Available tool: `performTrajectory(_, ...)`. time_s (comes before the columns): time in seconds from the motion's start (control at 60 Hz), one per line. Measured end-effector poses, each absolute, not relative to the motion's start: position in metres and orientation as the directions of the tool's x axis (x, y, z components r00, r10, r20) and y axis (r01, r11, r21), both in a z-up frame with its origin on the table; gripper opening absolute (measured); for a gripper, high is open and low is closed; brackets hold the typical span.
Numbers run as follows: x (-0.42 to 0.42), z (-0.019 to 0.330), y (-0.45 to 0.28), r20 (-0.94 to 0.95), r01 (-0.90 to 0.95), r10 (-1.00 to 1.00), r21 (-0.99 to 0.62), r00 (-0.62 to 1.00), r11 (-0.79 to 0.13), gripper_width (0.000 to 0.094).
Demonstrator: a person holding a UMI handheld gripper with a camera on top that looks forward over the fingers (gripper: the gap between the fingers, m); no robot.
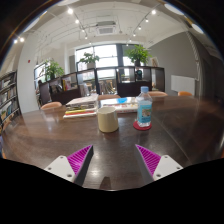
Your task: Pour water
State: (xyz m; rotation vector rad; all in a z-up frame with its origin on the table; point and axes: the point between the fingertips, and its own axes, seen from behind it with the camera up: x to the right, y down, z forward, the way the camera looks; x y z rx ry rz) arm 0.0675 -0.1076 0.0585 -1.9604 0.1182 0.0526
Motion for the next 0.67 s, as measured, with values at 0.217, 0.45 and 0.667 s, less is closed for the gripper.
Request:
performTrajectory(0.217,0.048,0.098,-0.127,-0.079,-0.082,-0.021,-0.942,0.997,-0.327,0.0848)
performTrajectory(0.45,0.043,0.126,-0.137,-0.059,-0.062,-0.020,-0.956,0.998,-0.286,0.0846)
performTrajectory(0.667,0.041,0.136,-0.143,-0.057,-0.060,-0.018,-0.961,0.998,-0.270,0.0844)
